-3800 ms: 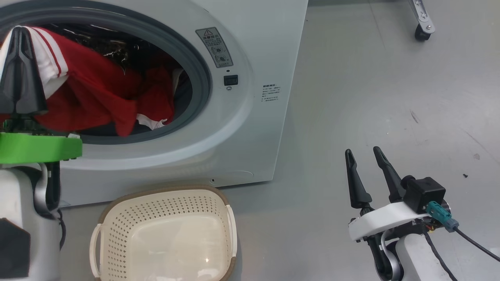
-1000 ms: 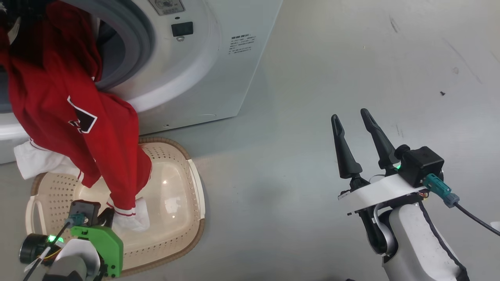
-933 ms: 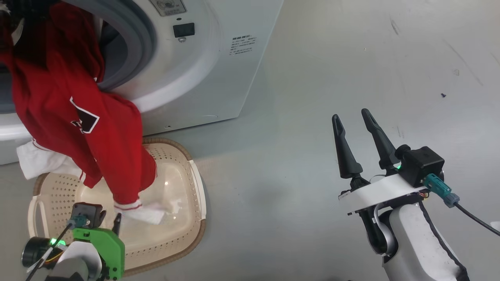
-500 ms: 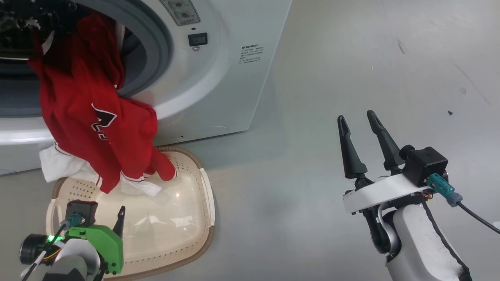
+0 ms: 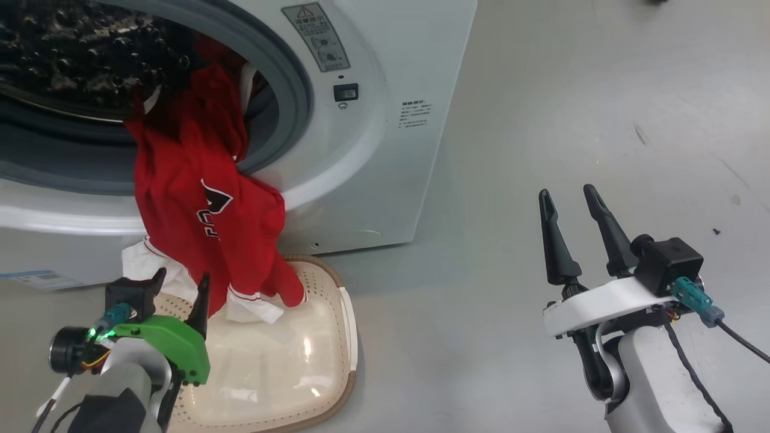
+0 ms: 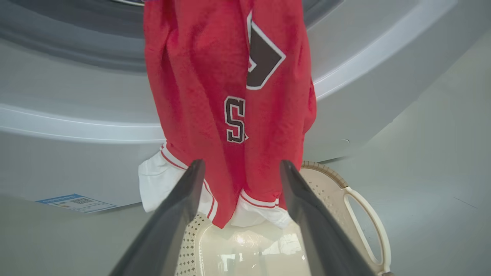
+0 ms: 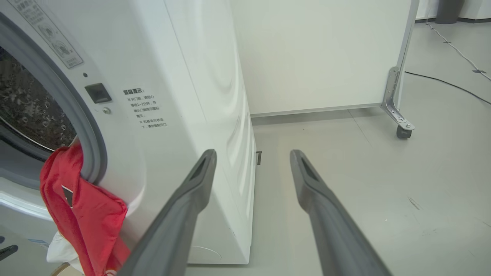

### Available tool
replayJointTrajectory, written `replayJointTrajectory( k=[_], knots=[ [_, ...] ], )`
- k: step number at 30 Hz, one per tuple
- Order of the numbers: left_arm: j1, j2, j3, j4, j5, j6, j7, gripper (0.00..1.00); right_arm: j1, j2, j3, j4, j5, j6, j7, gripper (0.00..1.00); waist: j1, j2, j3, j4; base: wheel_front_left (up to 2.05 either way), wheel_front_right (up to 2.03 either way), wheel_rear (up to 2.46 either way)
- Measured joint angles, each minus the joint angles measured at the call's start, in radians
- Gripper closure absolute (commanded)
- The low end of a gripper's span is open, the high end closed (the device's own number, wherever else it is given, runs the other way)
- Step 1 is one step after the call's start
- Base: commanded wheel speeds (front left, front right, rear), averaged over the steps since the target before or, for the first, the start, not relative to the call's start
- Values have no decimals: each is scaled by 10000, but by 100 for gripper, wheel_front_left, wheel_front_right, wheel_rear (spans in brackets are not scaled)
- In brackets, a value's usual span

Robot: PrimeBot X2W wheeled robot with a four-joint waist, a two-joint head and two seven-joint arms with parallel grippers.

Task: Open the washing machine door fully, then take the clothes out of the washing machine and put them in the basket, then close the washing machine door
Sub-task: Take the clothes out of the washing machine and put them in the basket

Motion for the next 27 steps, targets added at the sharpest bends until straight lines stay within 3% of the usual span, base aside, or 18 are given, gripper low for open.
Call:
replayJointTrajectory(
  k=[11, 27],
  knots=[
    [141, -240, 207, -1877, -21, -2, -8, 0, 532, -12, -153, 67, -230, 69, 0, 0, 0, 0, -993, 579, 0, 0, 0],
    [1775, -222, 976, -4050, -56, 0, -8, 0, 1081, -4, -96, -69, -362, 178, 0, 0, 0, 0, -1919, 960, 0, 0, 0]
  ],
)
